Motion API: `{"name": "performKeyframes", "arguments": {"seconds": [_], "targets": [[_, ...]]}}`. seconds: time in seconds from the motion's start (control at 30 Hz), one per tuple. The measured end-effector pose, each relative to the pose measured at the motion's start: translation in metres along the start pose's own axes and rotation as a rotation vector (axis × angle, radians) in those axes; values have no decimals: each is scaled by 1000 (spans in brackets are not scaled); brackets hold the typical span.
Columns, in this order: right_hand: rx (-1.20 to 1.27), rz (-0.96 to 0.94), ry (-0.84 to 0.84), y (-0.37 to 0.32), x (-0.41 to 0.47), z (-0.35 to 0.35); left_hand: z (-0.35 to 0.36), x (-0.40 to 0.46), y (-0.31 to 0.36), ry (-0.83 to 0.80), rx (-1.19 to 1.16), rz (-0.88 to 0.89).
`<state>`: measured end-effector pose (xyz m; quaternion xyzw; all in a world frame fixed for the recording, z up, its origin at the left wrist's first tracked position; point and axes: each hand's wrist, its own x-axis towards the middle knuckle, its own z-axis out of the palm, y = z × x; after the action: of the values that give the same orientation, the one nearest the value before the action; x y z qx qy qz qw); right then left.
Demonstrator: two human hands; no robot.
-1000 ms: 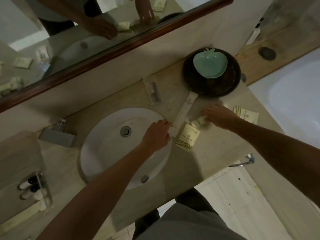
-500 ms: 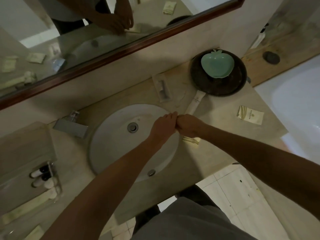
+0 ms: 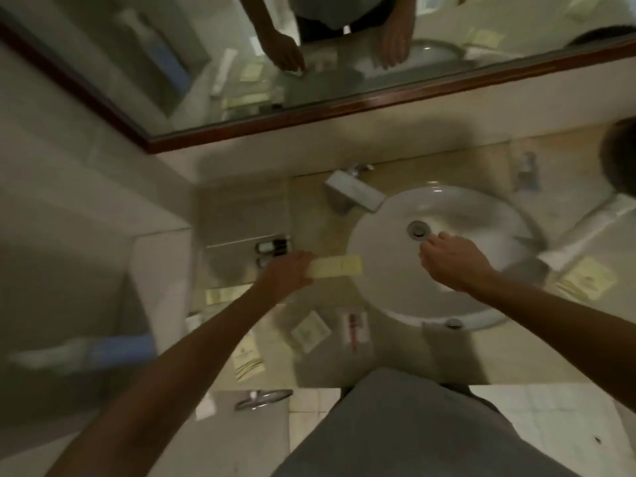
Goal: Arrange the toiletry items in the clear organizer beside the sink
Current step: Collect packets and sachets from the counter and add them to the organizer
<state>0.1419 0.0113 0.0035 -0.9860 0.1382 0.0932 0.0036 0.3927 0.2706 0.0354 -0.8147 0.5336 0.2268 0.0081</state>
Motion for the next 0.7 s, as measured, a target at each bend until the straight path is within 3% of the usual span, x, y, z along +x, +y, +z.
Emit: {"name": "performKeyframes", "arguments": {"seconds": [0.1, 0.27, 0.47, 0.7], "targets": [[41, -21, -8, -53, 28, 9, -12, -45, -92, 76, -72, -178], [96, -101, -73, -130, 54, 13, -8, -70, -191, -62, -128, -169], [123, -156, -109, -178, 62, 8, 13, -52, -211, -108, -102, -135], [142, -104, -168, -179, 51, 15, 35, -50, -228, -79, -53, -161]]}}
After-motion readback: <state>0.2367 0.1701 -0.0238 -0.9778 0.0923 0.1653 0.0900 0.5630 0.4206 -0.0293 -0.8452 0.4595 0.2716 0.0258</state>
